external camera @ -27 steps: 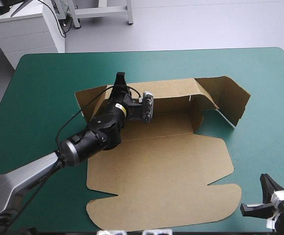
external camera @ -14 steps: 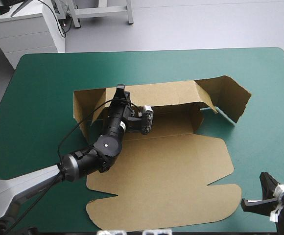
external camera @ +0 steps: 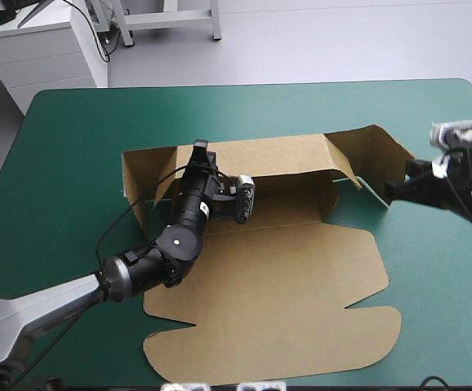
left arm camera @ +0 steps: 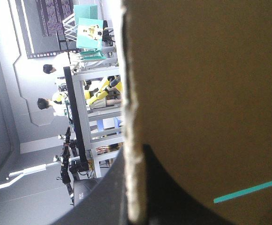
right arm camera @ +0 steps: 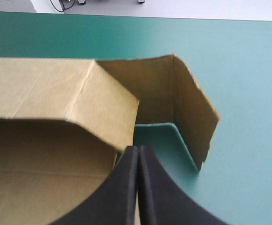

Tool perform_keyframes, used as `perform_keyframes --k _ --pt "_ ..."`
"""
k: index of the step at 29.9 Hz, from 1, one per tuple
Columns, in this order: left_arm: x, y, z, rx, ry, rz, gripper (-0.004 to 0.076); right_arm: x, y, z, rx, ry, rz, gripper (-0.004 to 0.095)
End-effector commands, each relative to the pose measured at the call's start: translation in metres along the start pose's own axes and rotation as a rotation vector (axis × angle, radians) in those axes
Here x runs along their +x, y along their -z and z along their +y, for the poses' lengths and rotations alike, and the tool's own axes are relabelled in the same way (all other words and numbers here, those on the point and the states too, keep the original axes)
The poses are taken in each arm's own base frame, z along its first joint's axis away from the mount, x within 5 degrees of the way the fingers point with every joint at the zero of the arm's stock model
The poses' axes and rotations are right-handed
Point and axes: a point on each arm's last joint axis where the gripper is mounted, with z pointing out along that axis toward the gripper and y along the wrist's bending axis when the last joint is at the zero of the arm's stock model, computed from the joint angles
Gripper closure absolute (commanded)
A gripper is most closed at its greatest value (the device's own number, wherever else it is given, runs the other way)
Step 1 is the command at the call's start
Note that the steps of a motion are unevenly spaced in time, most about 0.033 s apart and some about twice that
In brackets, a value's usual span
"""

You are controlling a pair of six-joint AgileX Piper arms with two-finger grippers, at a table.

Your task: Fold the box

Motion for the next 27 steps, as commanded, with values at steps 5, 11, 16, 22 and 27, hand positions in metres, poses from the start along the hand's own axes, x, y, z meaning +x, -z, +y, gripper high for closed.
perform_keyframes --k 5,11,16,22,27 --pt "0.003 0.009 0.022 -0.101 -0.009 0.002 0.0731 -0.081 -0.065 -0.021 -0.035 0.031 -0.077 0.0927" --pt "0.003 0.009 0.022 -0.101 -0.009 0.002 0.0731 -0.104 -0.118 -0.035 -0.058 0.012 -0.043 0.0927" --pt "0.002 0.009 0.022 -0.1 -0.009 -0.002 0.0731 -0.107 -0.157 -0.042 -0.101 -0.042 -0.024 0.0927" --pt "0.002 0.009 0.022 -0.099 -0.01 -0.004 0.0731 -0.094 -0.195 -0.047 -0.16 -0.082 0.086 0.0926" --pt "0.002 0.009 0.022 -0.099 -0.01 -0.004 0.0731 -0.077 -0.205 -0.045 -0.208 -0.078 0.229 0.0926"
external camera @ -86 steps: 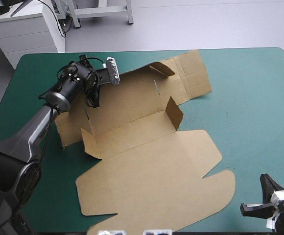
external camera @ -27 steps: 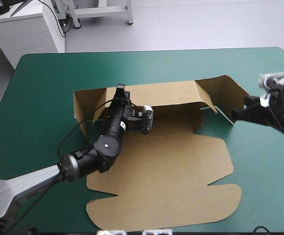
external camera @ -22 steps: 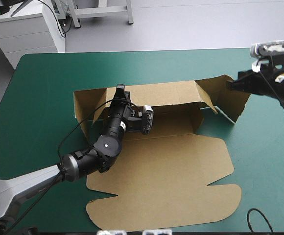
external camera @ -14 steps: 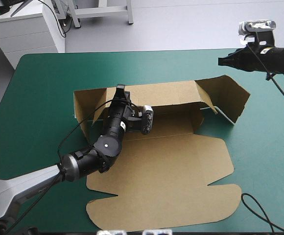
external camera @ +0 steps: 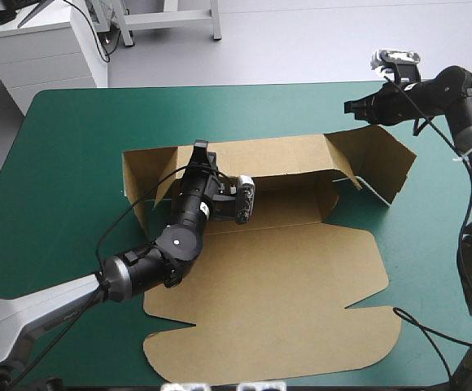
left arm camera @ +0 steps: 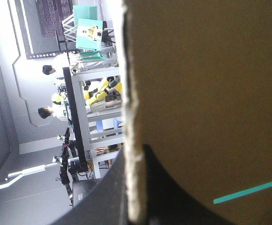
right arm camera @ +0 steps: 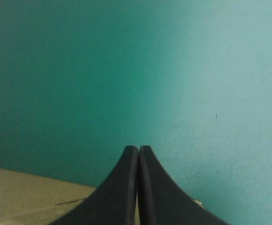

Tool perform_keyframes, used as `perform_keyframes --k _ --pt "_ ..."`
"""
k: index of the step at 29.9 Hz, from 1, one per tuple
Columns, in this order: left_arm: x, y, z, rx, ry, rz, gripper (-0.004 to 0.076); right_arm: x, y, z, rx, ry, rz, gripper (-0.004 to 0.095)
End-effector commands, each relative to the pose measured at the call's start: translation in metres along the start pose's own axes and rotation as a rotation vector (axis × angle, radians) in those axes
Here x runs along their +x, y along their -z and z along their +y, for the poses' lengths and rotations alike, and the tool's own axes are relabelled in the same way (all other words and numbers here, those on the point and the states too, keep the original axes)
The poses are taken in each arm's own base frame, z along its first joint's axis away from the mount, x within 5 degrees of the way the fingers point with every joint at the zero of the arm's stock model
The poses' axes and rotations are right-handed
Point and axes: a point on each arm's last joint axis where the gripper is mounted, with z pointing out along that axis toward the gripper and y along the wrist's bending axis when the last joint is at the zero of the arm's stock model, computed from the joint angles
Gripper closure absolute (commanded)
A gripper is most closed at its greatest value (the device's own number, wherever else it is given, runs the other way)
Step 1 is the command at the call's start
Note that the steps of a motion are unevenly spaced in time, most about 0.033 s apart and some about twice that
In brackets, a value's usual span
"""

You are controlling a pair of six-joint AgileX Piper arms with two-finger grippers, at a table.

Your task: Fold the box

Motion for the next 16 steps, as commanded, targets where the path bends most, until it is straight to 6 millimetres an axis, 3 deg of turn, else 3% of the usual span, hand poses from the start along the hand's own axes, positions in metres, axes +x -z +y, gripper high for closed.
perform_keyframes --k 1,10,16 --pt "0.002 0.009 0.022 -0.1 -0.012 -0.001 0.0731 -0.008 0.027 0.013 -0.025 0.033 -0.029 0.0926" --pt "0.002 0.009 0.022 -0.1 -0.012 -0.001 0.0731 0.01 0.03 0.02 -0.106 0.03 0.177 0.0926" --pt "0.002 0.009 0.022 -0.1 -0.012 -0.001 0.0731 0.01 0.036 0.022 -0.09 0.004 0.173 0.0926"
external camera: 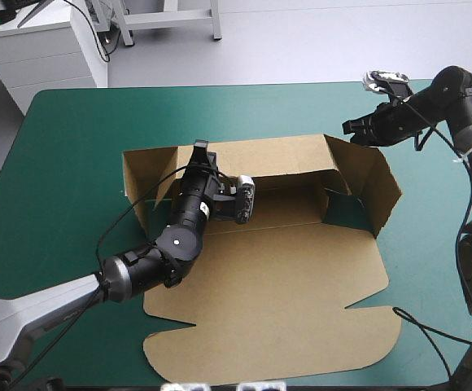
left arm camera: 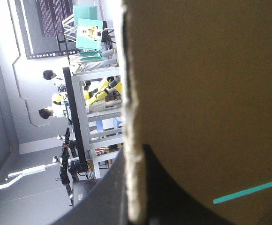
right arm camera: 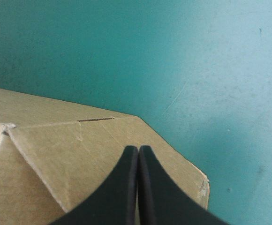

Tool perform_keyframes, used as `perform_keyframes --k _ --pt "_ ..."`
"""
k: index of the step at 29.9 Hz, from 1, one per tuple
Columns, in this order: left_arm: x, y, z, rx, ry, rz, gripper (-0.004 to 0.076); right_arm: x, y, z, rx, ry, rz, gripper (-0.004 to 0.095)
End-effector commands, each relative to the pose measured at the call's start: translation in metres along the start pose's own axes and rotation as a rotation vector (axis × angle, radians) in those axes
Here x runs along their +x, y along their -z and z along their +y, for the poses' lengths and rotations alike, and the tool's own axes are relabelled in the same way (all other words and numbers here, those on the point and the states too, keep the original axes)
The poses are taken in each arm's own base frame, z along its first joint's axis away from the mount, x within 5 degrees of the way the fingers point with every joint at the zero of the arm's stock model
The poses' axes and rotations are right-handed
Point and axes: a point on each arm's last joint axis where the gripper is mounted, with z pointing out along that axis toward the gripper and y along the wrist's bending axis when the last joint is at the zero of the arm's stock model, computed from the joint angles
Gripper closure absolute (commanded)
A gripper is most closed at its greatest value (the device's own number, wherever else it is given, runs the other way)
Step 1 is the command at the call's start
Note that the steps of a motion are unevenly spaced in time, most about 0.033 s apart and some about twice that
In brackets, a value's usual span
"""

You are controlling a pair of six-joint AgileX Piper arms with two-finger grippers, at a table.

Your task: Fold the box

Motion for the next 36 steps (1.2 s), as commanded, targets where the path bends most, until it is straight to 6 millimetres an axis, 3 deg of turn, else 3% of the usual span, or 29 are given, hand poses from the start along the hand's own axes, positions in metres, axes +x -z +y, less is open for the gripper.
perform_keyframes --k 1,9,18,36 --pt "0.002 0.009 0.022 -0.101 -0.012 0.0 0.0731 -0.002 0.039 0.02 -0.002 0.031 -0.086 0.0926" --pt "0.002 0.009 0.022 -0.101 -0.012 0.0 0.0731 0.008 0.059 0.026 0.071 0.028 -0.096 0.0927" --pt "0.002 0.01 0.022 -0.103 -0.015 -0.001 0.0731 0.034 0.037 0.022 0.02 0.023 0.005 0.0927" --pt "0.001 0.01 0.023 -0.104 -0.024 -0.021 0.0722 0.037 0.058 0.037 -0.008 0.029 -0.054 0.0926"
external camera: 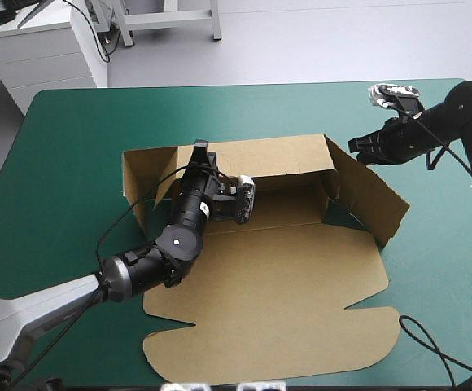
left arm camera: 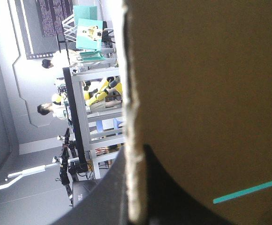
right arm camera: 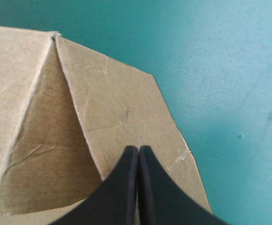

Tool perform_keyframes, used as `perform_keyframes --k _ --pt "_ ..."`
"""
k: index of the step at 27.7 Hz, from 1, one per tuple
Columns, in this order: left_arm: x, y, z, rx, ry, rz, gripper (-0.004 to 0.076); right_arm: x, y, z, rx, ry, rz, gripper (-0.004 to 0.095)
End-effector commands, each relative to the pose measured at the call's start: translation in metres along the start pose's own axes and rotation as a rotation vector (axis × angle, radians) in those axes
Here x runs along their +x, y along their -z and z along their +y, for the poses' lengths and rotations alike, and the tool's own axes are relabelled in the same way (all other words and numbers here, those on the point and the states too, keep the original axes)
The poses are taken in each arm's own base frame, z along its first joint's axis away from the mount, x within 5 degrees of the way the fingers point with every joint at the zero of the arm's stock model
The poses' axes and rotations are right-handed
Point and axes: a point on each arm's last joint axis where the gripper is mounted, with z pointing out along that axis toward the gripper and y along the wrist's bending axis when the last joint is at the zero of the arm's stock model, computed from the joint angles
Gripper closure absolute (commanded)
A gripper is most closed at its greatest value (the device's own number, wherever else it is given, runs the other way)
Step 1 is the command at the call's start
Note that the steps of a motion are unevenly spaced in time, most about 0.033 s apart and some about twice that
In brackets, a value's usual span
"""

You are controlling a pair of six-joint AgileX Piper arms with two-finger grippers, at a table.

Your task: Fold the box

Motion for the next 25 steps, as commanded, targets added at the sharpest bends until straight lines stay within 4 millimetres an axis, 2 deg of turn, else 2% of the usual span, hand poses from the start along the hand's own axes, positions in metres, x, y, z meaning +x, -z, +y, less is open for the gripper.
perform_keyframes --k 1,6,14,25 --pt "0.0 0.01 0.023 -0.105 -0.023 -0.022 0.0712 -0.001 0.025 0.014 -0.02 0.025 -0.066 0.0926" --pt "-0.001 0.01 0.022 -0.095 -0.018 -0.041 0.0706 -0.001 0.025 0.014 -0.02 0.025 -0.066 0.0927" --pt "-0.003 0.011 0.041 -0.119 0.053 -0.044 0.0706 -0.001 0.025 0.014 -0.02 0.025 -0.066 0.0927" --pt "-0.001 0.011 0.042 -0.097 0.105 -0.026 0.0706 -0.001 0.024 0.013 -0.015 0.026 -0.062 0.0927"
